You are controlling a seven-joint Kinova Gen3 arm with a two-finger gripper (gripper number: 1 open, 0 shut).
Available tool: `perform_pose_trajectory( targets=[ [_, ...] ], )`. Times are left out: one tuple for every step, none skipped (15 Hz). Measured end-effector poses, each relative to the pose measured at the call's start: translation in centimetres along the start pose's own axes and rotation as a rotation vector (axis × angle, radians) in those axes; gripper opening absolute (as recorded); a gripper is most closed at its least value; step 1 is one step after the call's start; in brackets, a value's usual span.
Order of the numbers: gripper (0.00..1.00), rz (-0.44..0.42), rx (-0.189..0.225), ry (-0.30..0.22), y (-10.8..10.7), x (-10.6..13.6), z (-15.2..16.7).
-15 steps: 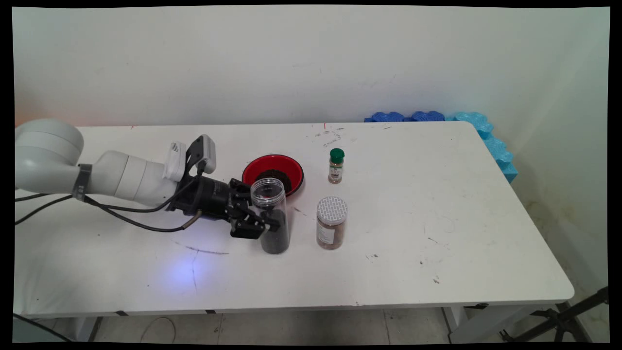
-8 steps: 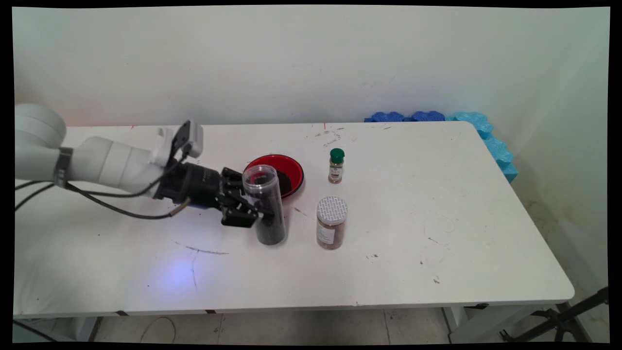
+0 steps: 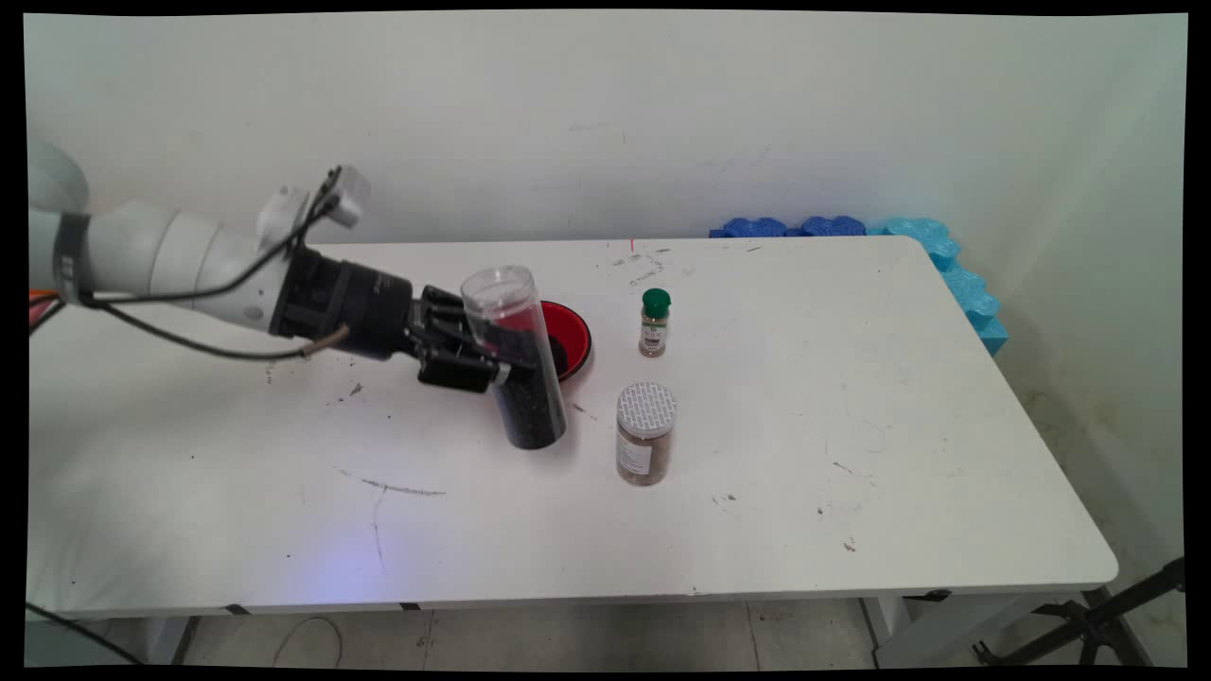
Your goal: Pour the black seasoning powder in the red bowl
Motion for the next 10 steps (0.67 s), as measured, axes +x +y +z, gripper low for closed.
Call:
perform_pose_trajectory(
  targets=[
    [0.00,-0.024,-0.002,0.002,-0.1,0.6,-0.3],
    [0.00,-0.049,-0.002,0.002,-0.3,1.1,-0.5],
    [0.00,-0.069,0.000,0.005,-0.4,1.4,-0.6],
    [0.00,-0.100,0.001,0.009,-0.6,1.9,-0.8],
    [0.00,-0.137,-0.001,0.012,-0.7,2.4,-0.9],
    [0.00,-0.174,-0.003,0.011,-0.8,2.7,-1.0],
    [0.00,-0.201,-0.006,0.009,-1.0,3.0,-1.0],
    [0.00,-0.227,-0.007,0.004,-1.1,3.3,-1.1],
    [0.00,-0.256,-0.008,-0.001,-1.4,3.6,-1.1],
    [0.00,-0.283,-0.008,-0.005,-1.6,3.7,-1.1]
  ],
)
